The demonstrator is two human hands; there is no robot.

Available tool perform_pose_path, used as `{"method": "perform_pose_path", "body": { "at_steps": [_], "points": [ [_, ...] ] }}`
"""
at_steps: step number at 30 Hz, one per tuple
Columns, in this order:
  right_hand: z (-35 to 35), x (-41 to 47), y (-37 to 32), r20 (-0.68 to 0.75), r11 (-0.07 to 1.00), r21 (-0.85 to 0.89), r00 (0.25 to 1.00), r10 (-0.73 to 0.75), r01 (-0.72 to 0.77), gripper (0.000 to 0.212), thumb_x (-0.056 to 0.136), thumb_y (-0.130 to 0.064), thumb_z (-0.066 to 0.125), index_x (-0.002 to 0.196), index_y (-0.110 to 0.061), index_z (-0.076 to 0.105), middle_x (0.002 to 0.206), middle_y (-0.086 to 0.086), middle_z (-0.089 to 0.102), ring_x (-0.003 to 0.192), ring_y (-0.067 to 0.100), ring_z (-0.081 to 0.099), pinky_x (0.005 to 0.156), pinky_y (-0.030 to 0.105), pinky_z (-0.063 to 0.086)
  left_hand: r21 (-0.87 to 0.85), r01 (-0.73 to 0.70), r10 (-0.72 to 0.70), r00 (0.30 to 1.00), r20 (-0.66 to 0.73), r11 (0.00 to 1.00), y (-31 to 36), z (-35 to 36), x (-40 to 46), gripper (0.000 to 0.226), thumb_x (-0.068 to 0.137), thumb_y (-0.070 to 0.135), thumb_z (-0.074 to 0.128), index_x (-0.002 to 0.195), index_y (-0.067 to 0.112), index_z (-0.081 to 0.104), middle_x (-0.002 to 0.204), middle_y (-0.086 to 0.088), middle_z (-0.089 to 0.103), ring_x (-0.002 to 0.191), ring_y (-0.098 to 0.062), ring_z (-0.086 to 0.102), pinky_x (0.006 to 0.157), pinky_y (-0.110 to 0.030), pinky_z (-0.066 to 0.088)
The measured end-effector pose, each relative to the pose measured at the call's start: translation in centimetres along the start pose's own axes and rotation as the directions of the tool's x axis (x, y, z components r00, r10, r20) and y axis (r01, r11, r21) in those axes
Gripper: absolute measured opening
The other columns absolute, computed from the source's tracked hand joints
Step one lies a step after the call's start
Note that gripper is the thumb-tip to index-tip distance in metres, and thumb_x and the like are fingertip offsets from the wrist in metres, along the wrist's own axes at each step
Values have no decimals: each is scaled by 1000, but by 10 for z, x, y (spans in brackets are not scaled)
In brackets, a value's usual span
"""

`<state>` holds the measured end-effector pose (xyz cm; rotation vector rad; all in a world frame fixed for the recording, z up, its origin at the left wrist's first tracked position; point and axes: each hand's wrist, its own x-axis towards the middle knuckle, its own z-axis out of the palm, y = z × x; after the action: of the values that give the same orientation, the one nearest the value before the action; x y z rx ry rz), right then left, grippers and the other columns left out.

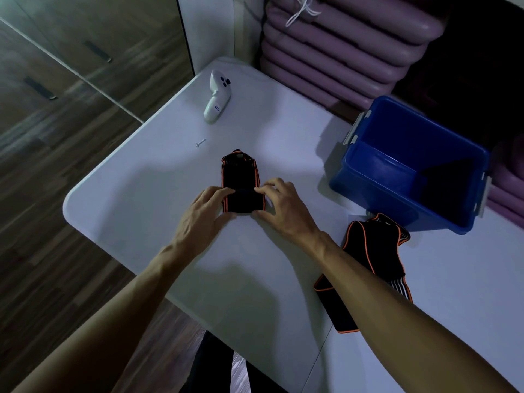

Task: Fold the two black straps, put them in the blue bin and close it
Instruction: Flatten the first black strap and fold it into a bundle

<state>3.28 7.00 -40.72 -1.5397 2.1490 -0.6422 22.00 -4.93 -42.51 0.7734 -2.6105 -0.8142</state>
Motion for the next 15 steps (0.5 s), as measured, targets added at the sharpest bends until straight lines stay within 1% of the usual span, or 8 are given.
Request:
{"method": "perform_pose_path", "body": {
  "at_steps": [2, 5, 6, 8, 10, 12, 13, 15],
  "points": [
    [-3, 4, -1, 27, 999, -33, 1000, -5, 6, 49, 90, -39, 65, 130, -11, 57, 121, 6, 52, 111, 24, 45, 87, 37, 49, -12, 12, -11, 999, 43, 1000, -3, -4, 5, 48, 91, 41, 56, 128, 12, 54, 113, -7, 60, 102, -26, 57, 86, -30, 45],
    [-3, 6, -2, 92, 998, -38, 994, 50, -47, 44, 98, -45, 49, 126, -13, 59, 120, 7, 50, 113, 25, 43, 88, 39, 48, 7, 20, -21, 996, 83, 1000, -10, -7, 8, 47, 95, 50, 40, 123, 15, 56, 99, -6, 59, 93, -26, 55, 81, -35, 46],
    [-2, 6, -2, 111, 997, -29, 991, 76, -73, 44, 99, -46, 46, 123, -13, 61, 120, 8, 51, 114, 26, 42, 90, 41, 48, 4, 58, -58, 995, 82, 998, -9, -7, 8, 49, 95, 53, 36, 116, 15, 59, 93, -5, 58, 89, -26, 53, 80, -36, 45],
    [1, 9, -5, 132, 992, -6, 983, 127, -127, 45, 100, -47, 41, 112, -11, 65, 116, 8, 52, 112, 26, 42, 92, 43, 46, -22, 169, -167, 984, 65, 985, -6, -4, 12, 55, 94, 58, 31, 98, 13, 62, 84, -5, 55, 83, -25, 47, 79, -36, 42],
    [2, 15, -8, 142, 981, 5, 971, 191, -194, 48, 100, -49, 39, 100, -10, 65, 112, 8, 52, 111, 27, 42, 92, 44, 45, -87, 295, -291, 955, 50, 952, -3, -2, 16, 52, 93, 54, 38, 82, 9, 62, 85, -6, 52, 84, -25, 47, 80, -36, 41],
    [2, 20, -10, 123, 970, 9, 963, 239, -242, 49, 100, -51, 39, 91, -9, 63, 108, 9, 52, 110, 28, 43, 89, 45, 46, -135, 386, -384, 922, 44, 912, -1, -2, 22, 46, 95, 45, 47, 74, 7, 62, 87, -7, 51, 86, -26, 51, 78, -32, 38],
    [3, 21, -11, 89, 968, 21, 964, 249, -251, 48, 99, -51, 41, 92, -9, 62, 107, 10, 53, 108, 29, 45, 86, 45, 47, -134, 410, -408, 912, 46, 902, 1, -3, 24, 44, 95, 41, 50, 72, 6, 61, 88, -7, 51, 84, -26, 52, 76, -30, 36],
    [7, 22, -11, -9, 963, 104, 968, 252, -250, 40, 97, -50, 46, 104, -13, 60, 108, 10, 56, 105, 29, 52, 83, 44, 50, -136, 457, -455, 889, 47, 879, 5, -4, 29, 39, 94, 40, 53, 75, 7, 62, 89, -7, 52, 82, -25, 52, 73, -27, 32]
  ]
}}
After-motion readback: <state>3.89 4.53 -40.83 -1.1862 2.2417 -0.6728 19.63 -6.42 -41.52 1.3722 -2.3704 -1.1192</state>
